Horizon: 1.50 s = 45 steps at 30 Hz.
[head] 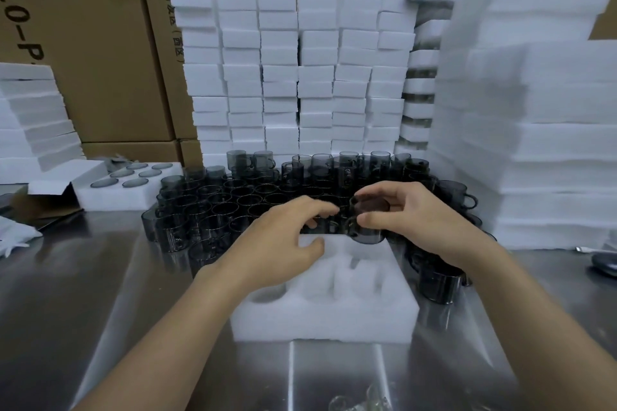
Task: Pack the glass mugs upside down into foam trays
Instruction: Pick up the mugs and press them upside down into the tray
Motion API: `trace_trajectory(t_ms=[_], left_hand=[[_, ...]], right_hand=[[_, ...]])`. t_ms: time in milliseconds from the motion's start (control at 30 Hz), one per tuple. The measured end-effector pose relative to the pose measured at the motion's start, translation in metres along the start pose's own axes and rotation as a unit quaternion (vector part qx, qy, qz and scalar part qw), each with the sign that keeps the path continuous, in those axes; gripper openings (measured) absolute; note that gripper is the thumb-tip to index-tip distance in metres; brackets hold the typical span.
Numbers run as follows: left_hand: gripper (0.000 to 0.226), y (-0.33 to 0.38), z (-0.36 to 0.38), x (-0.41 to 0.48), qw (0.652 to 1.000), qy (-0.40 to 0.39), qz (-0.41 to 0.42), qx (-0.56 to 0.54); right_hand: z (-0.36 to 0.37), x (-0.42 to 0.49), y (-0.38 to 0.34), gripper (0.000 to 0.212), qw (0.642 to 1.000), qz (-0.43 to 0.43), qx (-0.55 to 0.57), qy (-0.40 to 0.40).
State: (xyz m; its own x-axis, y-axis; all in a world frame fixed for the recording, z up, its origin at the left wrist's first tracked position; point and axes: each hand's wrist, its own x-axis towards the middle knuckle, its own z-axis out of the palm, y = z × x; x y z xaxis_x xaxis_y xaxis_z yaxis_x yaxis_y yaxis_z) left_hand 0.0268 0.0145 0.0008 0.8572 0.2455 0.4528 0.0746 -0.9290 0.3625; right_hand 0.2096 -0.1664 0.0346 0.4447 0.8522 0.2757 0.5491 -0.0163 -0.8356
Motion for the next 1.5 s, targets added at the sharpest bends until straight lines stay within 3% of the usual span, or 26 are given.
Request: trace_trajectory(t_ms=[200,900,1167,1300,1400,1500], left_hand=[[0.043,0.001,0.003,-0.001,0.998,-0.036,-0.009,0.053],[0.037,-0.005,0.005,0.001,0.997,-0.044,-0.029,0.057],[0.037,-0.005,0.006,0.000,0.997,-0.049,-0.029,0.060],[0.037,-0.006,0.006,0.000,0.997,-0.048,-0.029,0.057],[0.037,-0.008,0.006,0.001,0.997,-0.049,-0.026,0.055],[0.036,-0.007,0.006,0.001,0.997,-0.051,-0.025,0.055]], right_hand=[[0.001,-0.003,0.003,0.033,0.994,0.000,-0.052,-0.093],[0.008,-0.003,-0.001,0.051,0.983,0.013,-0.161,-0.086],[0.011,-0.002,0.006,0.041,0.972,0.048,-0.208,-0.100],[0.014,-0.002,0.005,0.052,0.965,0.036,-0.251,-0.071],[0.015,-0.001,0.005,0.043,0.963,-0.012,-0.267,-0.032],[0.012,0.000,0.007,0.026,0.968,-0.004,-0.246,-0.045]])
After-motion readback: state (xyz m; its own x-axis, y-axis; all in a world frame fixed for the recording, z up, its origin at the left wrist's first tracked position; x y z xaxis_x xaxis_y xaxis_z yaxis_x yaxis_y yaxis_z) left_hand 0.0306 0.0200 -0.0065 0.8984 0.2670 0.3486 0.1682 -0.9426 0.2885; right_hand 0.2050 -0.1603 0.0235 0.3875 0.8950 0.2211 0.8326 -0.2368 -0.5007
